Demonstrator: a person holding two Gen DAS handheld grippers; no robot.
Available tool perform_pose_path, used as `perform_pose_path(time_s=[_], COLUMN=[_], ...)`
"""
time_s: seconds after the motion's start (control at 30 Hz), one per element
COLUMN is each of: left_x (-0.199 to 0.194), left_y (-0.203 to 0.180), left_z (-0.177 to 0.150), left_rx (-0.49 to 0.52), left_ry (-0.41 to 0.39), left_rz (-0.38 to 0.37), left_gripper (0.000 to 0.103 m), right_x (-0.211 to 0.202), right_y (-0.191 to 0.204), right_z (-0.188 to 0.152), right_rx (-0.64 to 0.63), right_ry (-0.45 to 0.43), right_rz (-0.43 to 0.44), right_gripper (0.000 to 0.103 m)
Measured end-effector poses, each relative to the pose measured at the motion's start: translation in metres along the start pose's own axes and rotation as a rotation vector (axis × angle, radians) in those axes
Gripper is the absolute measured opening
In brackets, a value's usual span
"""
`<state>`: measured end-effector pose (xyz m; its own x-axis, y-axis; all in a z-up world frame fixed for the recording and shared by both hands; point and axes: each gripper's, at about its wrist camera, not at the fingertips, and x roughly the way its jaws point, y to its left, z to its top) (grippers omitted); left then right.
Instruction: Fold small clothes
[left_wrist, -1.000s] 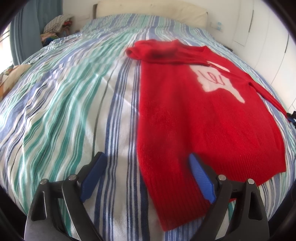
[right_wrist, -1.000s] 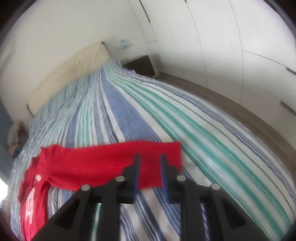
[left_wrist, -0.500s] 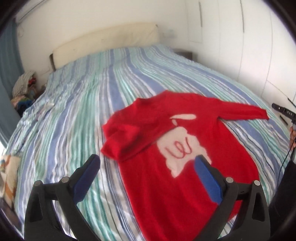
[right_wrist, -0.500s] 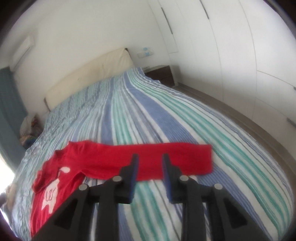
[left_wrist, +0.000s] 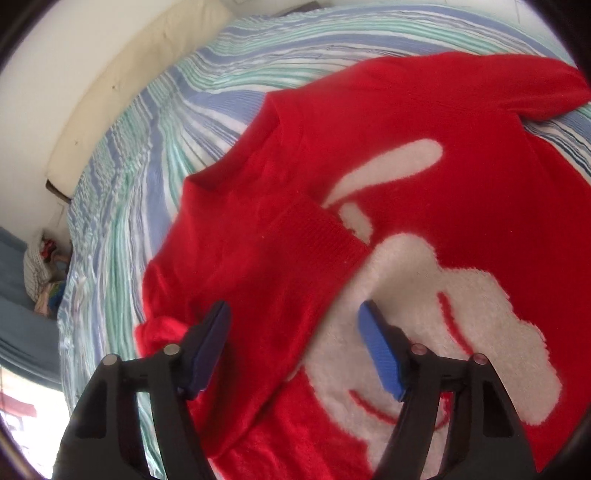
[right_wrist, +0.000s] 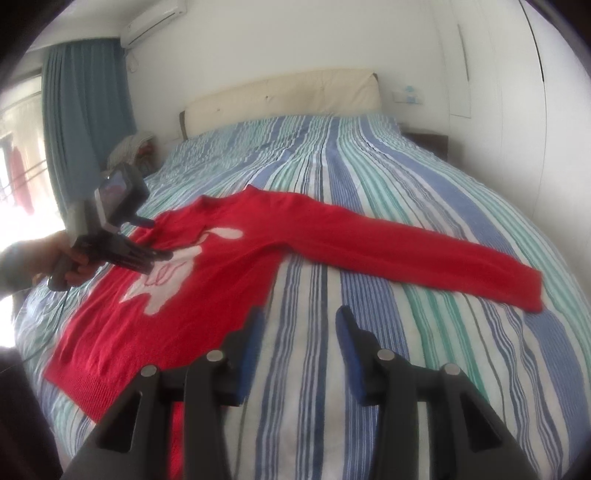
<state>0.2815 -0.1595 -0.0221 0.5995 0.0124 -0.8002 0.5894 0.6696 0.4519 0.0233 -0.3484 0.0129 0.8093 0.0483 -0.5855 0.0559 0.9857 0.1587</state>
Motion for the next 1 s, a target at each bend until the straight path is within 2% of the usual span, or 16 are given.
perform_pose_path(time_s=[0.03, 0.1, 0.2, 0.27, 0.3, 0.33, 0.4, 0.47, 0.57, 0.67, 0.8, 0.93, 0.97, 1.0], left_x=[0.006, 0.012, 0.011, 0.006, -0.001, -0.010, -0.029, -0.046, -0.062, -0.068, -0.062, -0.045, -0.043, -0.042], left_y=[0.002, 0.006, 0.003, 0.002, 0.010, 0.028, 0.079, 0.140, 0.228, 0.280, 0.293, 0.273, 0.268, 0.264], left_z=[0.002, 0.000, -0.003, -0.006, -0.009, -0.014, -0.034, -0.070, -0.148, -0.236, -0.329, -0.372, -0.378, -0.384], left_rx=[-0.028, -0.094, -0.190, -0.216, -0.260, -0.348, -0.555, -0.767, -1.069, -1.268, -1.415, -1.430, -1.424, -1.423], left_ry=[0.003, -0.007, -0.053, -0.073, -0.088, -0.111, -0.154, -0.182, -0.181, -0.136, -0.051, 0.024, 0.045, 0.053], left_rz=[-0.005, -0.023, -0.061, -0.041, -0.058, -0.095, -0.128, -0.134, -0.083, 0.014, 0.073, 0.037, 0.026, 0.005], left_gripper=[0.062, 0.039, 0.014, 0.005, 0.005, 0.004, 0.004, 0.004, 0.004, 0.004, 0.004, 0.006, 0.011, 0.023], right_x=[0.001, 0.001, 0.002, 0.004, 0.006, 0.007, 0.006, 0.002, -0.002, 0.001, 0.009, 0.018, 0.021, 0.022], right_y=[0.000, 0.003, 0.010, 0.012, 0.013, 0.013, 0.013, 0.012, 0.008, 0.006, 0.011, 0.019, 0.021, 0.022], right_z=[0.000, 0.001, -0.001, -0.002, -0.003, -0.003, -0.003, -0.002, -0.002, -0.001, -0.004, -0.008, -0.009, -0.010], right_rx=[0.005, -0.006, -0.033, -0.041, -0.042, -0.041, -0.038, -0.039, -0.037, -0.015, -0.030, -0.049, -0.053, -0.056], right_ry=[-0.001, -0.007, 0.000, 0.008, 0.013, 0.016, 0.012, 0.001, -0.006, 0.010, 0.035, 0.059, 0.064, 0.069], right_rz=[0.007, 0.014, 0.017, 0.021, 0.022, 0.023, 0.021, 0.013, 0.001, 0.020, 0.033, 0.037, 0.037, 0.036], right_gripper=[0.040, 0.040, 0.040, 0.040, 0.040, 0.040, 0.040, 0.040, 0.040, 0.040, 0.040, 0.040, 0.040, 0.040])
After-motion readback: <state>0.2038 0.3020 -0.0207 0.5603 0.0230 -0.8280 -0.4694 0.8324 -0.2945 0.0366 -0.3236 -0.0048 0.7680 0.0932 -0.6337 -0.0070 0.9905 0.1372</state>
